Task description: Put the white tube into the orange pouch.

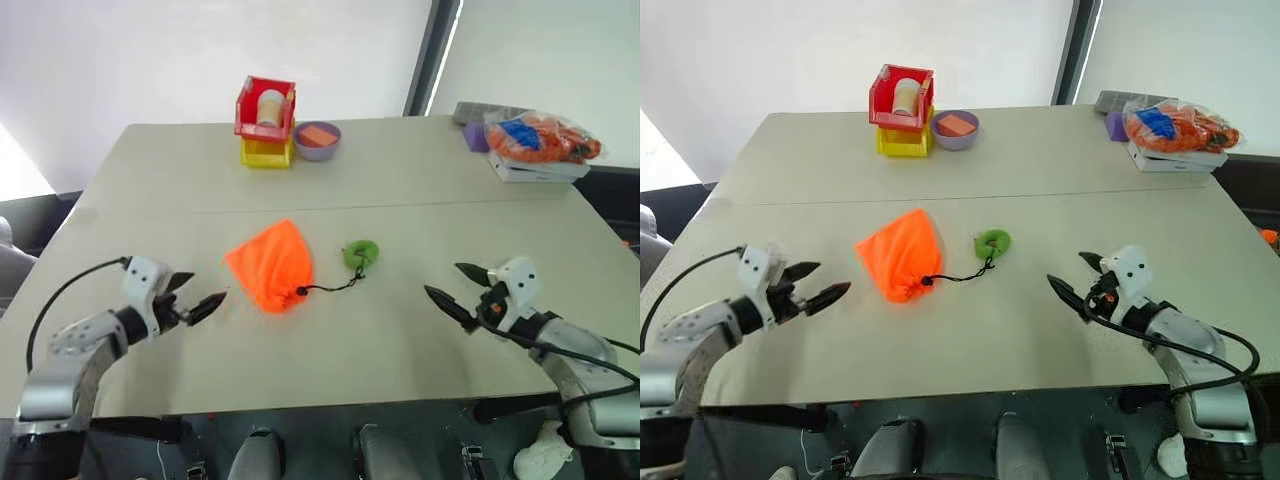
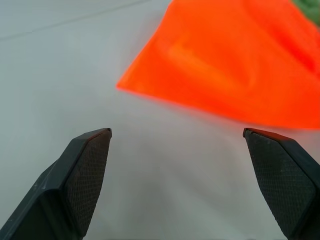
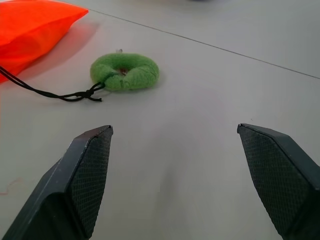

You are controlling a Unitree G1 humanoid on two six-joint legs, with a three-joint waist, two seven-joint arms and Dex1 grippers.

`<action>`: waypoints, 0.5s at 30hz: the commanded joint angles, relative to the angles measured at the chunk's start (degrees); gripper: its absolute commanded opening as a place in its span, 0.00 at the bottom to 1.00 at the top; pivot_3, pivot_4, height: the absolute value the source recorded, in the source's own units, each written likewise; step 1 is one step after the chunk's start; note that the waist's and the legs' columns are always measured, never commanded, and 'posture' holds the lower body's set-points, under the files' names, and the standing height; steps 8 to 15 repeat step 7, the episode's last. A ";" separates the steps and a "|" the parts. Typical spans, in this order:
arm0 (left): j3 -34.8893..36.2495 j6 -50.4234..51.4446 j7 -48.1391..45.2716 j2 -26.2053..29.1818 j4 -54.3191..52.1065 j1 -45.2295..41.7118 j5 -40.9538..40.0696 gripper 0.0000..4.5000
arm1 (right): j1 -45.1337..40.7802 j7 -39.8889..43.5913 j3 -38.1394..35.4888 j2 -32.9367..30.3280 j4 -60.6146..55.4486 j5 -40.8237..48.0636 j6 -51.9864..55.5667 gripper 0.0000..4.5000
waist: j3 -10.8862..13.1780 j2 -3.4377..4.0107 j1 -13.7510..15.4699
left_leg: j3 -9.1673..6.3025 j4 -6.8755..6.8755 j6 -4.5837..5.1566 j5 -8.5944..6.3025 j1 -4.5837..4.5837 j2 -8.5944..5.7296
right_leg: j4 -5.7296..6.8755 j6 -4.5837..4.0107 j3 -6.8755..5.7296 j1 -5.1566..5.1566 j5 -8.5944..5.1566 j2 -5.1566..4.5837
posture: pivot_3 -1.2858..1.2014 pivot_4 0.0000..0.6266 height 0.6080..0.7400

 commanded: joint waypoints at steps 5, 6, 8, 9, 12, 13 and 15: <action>0.80 -3.85 1.81 -0.97 -1.14 1.32 0.33 1.00 | -1.64 -0.80 -0.24 -0.12 0.06 1.06 -0.61 0.92 | 0.00 -0.01 0.08 | 0.09 0.09 -0.17 -0.10 -0.02 -0.02 | -0.14 -0.01 0.00 -0.01 0.00 -0.17 | 0.52 0.24 1.00; 0.73 -3.83 1.96 -1.12 -1.34 1.51 0.27 1.00 | -1.93 -0.85 -0.06 -0.09 0.36 1.05 -0.65 0.92 | 0.00 -0.01 0.08 | 0.11 0.09 -0.17 -0.10 -0.02 -0.02 | -0.15 -0.01 0.00 0.00 0.00 -0.18 | 0.52 0.24 1.00; 0.72 -3.80 1.87 -1.35 -1.49 1.68 -0.14 1.00 | -2.16 -0.86 0.04 -0.09 0.69 1.03 -0.74 0.92 | 0.00 -0.01 0.08 | 0.12 0.08 -0.10 -0.06 -0.03 -0.02 | -0.14 -0.02 0.00 0.00 0.00 -0.18 | 0.52 0.24 1.00; 0.72 -3.80 1.87 -1.35 -1.49 1.68 -0.14 1.00 | -2.16 -0.86 0.04 -0.09 0.69 1.03 -0.74 0.92 | 0.00 -0.01 0.08 | 0.12 0.08 -0.10 -0.06 -0.03 -0.02 | -0.14 -0.02 0.00 0.00 0.00 -0.18 | 0.52 0.24 1.00; 0.72 -3.80 1.87 -1.35 -1.49 1.68 -0.14 1.00 | -2.16 -0.86 0.04 -0.09 0.69 1.03 -0.74 0.92 | 0.00 -0.01 0.08 | 0.12 0.08 -0.10 -0.06 -0.03 -0.02 | -0.14 -0.02 0.00 0.00 0.00 -0.18 | 0.52 0.24 1.00; 0.72 -3.80 1.87 -1.35 -1.49 1.68 -0.14 1.00 | -2.16 -0.86 0.04 -0.09 0.69 1.03 -0.74 0.92 | 0.00 -0.01 0.08 | 0.12 0.08 -0.10 -0.06 -0.03 -0.02 | -0.14 -0.02 0.00 0.00 0.00 -0.18 | 0.52 0.24 1.00; 0.72 -3.80 1.87 -1.35 -1.49 1.68 -0.14 1.00 | -2.16 -0.86 0.04 -0.09 0.69 1.03 -0.74 0.92 | 0.00 -0.01 0.08 | 0.12 0.08 -0.10 -0.06 -0.03 -0.02 | -0.14 -0.02 0.00 0.00 0.00 -0.18 | 0.52 0.24 1.00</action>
